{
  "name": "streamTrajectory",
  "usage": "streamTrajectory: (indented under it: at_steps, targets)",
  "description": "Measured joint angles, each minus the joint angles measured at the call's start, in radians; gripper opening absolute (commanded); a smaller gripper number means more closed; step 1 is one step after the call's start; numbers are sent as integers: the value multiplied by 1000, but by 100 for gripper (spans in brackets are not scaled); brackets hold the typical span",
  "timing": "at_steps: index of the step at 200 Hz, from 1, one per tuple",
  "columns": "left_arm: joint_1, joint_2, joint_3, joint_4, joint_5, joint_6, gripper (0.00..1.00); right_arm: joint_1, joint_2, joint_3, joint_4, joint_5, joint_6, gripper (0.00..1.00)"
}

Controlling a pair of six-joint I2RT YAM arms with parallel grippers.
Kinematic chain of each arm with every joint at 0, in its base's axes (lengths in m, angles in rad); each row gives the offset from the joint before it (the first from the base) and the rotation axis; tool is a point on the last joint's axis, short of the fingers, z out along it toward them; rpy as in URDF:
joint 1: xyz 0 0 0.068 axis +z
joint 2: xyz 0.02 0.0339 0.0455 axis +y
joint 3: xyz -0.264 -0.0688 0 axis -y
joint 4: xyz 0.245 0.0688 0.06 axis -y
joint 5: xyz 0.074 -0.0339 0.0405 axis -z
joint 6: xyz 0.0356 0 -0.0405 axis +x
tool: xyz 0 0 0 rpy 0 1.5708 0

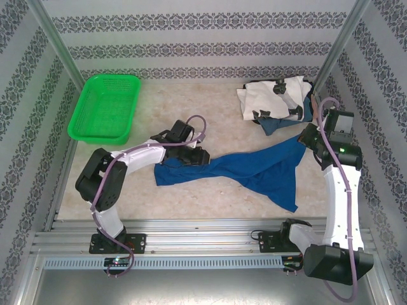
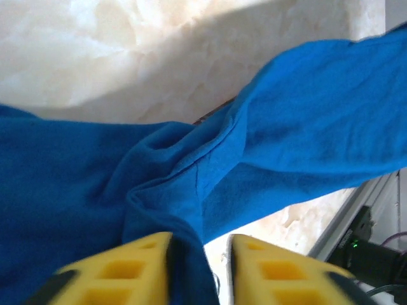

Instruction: Fold and stack the t-shirts

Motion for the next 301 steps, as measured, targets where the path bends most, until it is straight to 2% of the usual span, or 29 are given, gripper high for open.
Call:
streamTrajectory:
  at_steps: [29,66,88,123,162,221,257,301]
  targets:
    - [16,-131,-39,16,-39,-86,74,0,18,0,0,5,-14,0]
    - [117,-521,-280,81,-99,-343,74,0,27,0,0,5,-18,0]
    - [143,-629,-436,120,-139,-529,72,1,42,0,1,4,-18,0]
    - [142,-608,-585,135,-197,-739,66,3,69,0,2,4,-19,0]
    - [142,-590,-596,182,-264,-842,62,20,72,0,5,4,-34,0]
    - [142,-502,-603,289,-299,-899,56,23,72,0,8,3,-43,0]
    - [142,-482,-603,288,-301,-903,53,23,72,0,8,3,-44,0]
    - [142,-491,-596,241,-309,-902,54,23,72,0,8,3,-44,0]
